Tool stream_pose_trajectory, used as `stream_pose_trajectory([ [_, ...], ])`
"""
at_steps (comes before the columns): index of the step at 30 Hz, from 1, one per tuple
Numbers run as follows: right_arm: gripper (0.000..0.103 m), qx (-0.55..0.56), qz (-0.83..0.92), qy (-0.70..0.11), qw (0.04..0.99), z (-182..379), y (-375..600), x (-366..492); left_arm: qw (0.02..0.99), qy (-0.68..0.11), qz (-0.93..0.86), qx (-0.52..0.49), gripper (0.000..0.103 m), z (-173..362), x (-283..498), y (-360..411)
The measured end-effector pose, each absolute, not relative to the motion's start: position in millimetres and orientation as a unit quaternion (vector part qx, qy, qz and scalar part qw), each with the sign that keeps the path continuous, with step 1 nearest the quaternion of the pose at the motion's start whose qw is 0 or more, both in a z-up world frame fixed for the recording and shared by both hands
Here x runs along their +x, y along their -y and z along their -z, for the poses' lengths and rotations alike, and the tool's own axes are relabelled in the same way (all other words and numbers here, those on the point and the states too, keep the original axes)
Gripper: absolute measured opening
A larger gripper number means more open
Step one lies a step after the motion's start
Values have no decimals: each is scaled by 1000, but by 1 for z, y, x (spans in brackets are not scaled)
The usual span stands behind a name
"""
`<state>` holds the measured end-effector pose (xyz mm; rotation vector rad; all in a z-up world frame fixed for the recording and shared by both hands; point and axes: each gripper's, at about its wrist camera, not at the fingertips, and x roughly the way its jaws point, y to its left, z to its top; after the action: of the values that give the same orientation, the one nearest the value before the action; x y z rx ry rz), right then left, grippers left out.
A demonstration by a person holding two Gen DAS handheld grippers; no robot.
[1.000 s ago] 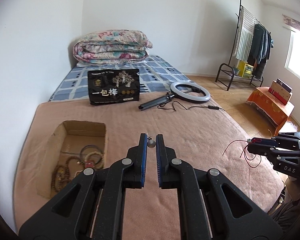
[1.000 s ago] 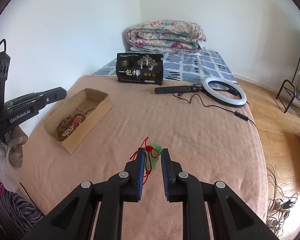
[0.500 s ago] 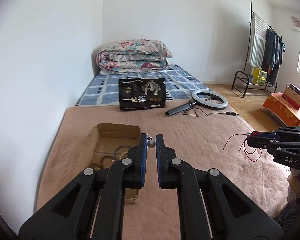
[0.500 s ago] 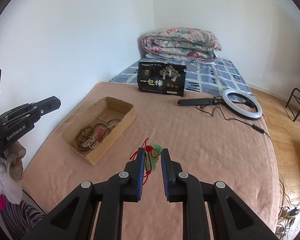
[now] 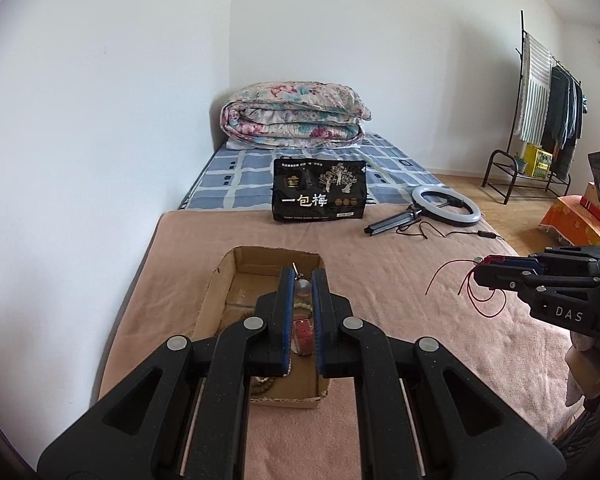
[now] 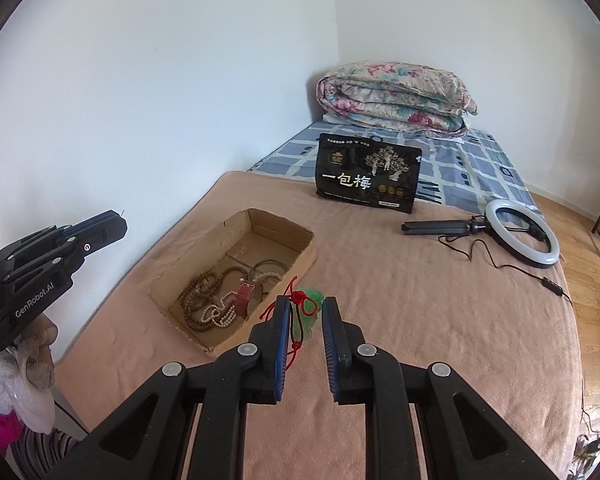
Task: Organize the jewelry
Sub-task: 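Carry the pearl earring and red string in both tools over the box, then open both tools to drop the pearl earring and red string into the box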
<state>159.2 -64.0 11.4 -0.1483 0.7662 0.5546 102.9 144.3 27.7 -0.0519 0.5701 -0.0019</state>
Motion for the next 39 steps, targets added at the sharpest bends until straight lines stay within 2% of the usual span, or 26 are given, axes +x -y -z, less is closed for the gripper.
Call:
stream_pose_trajectory([
  [14,14,-83,-282,-375,879,10,8,194,950,-309,-17,-48,7,6,132,-183],
  [39,15,-80,-298,-414,856,72,-58,273,933,-353,-26,-64,7,63,189,-203],
])
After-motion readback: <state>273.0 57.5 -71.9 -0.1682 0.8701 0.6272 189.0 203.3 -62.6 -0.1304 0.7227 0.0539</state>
